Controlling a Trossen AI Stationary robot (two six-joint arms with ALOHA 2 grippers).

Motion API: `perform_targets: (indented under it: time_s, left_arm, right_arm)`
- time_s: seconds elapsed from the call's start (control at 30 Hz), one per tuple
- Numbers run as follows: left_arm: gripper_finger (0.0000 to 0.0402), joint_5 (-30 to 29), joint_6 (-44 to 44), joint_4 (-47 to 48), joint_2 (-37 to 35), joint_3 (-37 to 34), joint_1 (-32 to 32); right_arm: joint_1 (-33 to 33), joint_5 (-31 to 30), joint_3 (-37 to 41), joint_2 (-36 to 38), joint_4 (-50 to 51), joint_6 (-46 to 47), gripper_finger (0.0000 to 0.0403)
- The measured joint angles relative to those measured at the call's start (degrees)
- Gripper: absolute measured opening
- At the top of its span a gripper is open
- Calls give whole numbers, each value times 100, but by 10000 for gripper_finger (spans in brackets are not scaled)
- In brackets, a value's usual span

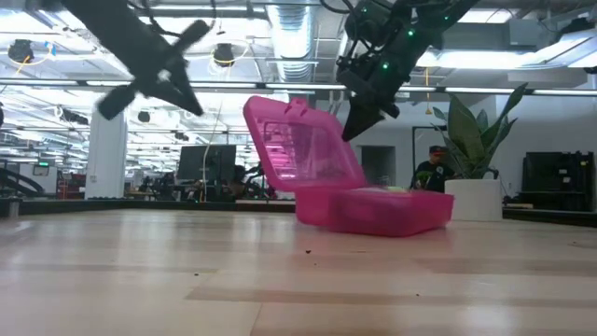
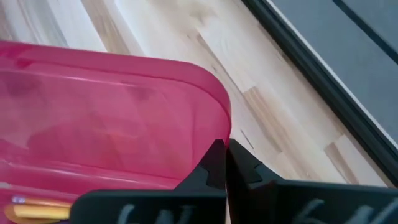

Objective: Pack school essentials
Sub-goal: Close the supply box

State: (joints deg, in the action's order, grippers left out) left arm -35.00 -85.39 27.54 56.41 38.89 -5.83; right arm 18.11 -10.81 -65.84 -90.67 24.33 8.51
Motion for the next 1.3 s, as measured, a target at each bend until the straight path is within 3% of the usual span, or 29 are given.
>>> perform_targets:
  time_s: [0.13, 0.37, 0.6, 0.77, 1.0, 1.13, 1.23, 1.3]
  left_arm:
    - [0, 168, 293, -454, 412, 0, 307]
    - [0, 1085, 1368, -2483, 1703, 0, 871]
    - [0, 1765, 1491, -4331, 2580, 0, 1153]
    - [0, 2044, 1466, -5146, 3021, 0, 1184]
    - [0, 2129, 1461, -5105, 3094, 0, 1186]
    - [0, 2124, 1443, -5103, 3094, 0, 1225]
    - [0, 2124, 1428, -5151, 3094, 0, 1252]
    - [0, 2129, 1427, -5174, 3094, 0, 1276]
  right_arm:
    - [0, 2, 0, 0, -216, 30, 6]
    - [-11, 9, -1, 0, -519, 155, 6]
    - [-11, 16, -2, 0, -568, 153, 6]
    - [-3, 17, -2, -2, -521, 153, 13]
    - [92, 18, -4, 1, -465, -69, 115]
    - [193, 36, -10, 381, -161, -87, 182]
    - [197, 37, -15, 810, 413, 66, 214]
    - [184, 39, -15, 1092, 1308, 353, 222]
